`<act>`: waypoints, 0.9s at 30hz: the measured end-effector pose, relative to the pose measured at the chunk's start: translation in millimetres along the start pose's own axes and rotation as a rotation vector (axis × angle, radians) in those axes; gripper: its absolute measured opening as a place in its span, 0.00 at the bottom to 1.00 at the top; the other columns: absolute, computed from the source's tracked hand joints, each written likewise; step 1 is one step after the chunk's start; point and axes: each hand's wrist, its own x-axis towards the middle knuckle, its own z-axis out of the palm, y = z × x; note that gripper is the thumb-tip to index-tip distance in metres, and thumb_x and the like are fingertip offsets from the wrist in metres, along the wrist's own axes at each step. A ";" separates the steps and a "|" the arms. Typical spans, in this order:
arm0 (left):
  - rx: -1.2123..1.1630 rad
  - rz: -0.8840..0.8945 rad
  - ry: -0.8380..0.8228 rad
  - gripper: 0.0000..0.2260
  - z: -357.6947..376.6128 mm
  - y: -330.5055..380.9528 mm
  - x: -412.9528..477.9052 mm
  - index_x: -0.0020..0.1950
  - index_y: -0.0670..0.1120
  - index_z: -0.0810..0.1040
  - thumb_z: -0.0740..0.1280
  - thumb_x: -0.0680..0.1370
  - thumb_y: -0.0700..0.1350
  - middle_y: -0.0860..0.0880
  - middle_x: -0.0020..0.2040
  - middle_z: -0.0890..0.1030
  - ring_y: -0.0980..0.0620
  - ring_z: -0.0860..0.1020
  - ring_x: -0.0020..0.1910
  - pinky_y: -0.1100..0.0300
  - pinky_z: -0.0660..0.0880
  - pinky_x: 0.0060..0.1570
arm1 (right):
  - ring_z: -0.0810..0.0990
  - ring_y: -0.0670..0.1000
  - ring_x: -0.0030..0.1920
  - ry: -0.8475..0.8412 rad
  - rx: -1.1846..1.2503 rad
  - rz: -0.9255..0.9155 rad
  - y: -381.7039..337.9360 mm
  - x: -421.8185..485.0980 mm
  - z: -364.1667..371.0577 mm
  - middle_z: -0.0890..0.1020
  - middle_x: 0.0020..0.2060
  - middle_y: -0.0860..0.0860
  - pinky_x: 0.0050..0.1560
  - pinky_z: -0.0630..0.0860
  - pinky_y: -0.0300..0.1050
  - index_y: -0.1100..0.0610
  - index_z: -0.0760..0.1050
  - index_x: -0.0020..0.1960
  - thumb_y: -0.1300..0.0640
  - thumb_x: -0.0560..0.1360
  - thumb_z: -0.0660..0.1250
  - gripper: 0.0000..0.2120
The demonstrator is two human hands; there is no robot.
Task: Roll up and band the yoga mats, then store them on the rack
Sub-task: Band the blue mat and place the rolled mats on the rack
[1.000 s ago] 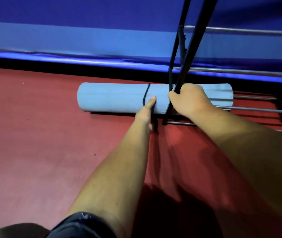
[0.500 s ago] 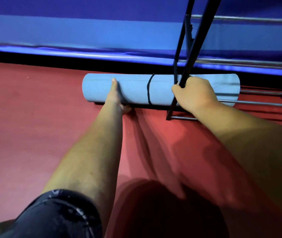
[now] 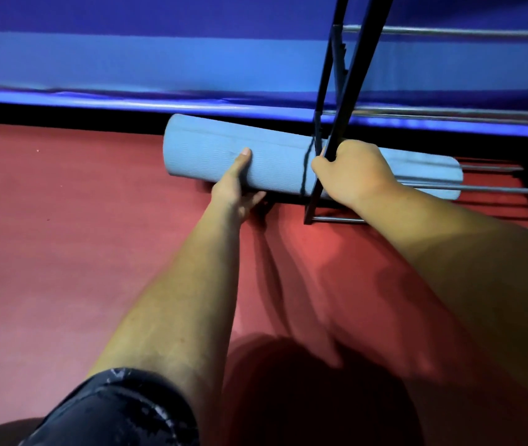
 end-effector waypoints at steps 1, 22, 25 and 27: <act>0.015 -0.007 -0.013 0.33 6.4 -5.6 -3.2 0.67 0.47 0.82 0.86 0.65 0.53 0.44 0.63 0.86 0.43 0.85 0.61 0.38 0.84 0.55 | 0.82 0.57 0.46 0.003 -0.004 -0.001 -0.4 -0.1 0.0 0.83 0.40 0.52 0.45 0.78 0.49 0.55 0.78 0.42 0.48 0.79 0.64 0.12; 0.318 0.088 0.093 0.34 -14.6 51.9 -11.8 0.68 0.48 0.70 0.78 0.73 0.65 0.45 0.63 0.75 0.37 0.78 0.59 0.31 0.82 0.53 | 0.83 0.55 0.42 -0.006 0.025 0.005 -2.6 -3.7 -2.3 0.84 0.39 0.52 0.40 0.79 0.49 0.55 0.79 0.45 0.49 0.78 0.65 0.10; 0.321 0.056 0.131 0.39 -20.8 43.8 -9.7 0.70 0.46 0.70 0.78 0.70 0.69 0.44 0.65 0.75 0.37 0.79 0.60 0.34 0.84 0.52 | 0.85 0.56 0.40 -0.007 0.032 0.010 -3.0 -4.9 -2.9 0.85 0.39 0.52 0.44 0.84 0.52 0.55 0.80 0.46 0.49 0.78 0.65 0.11; 0.287 0.063 0.153 0.35 -22.3 38.5 -12.1 0.65 0.46 0.72 0.78 0.71 0.67 0.45 0.61 0.78 0.40 0.81 0.57 0.37 0.85 0.49 | 0.85 0.56 0.40 -0.006 0.035 0.017 -3.2 -5.0 -3.2 0.85 0.40 0.52 0.44 0.84 0.52 0.55 0.81 0.47 0.49 0.78 0.65 0.11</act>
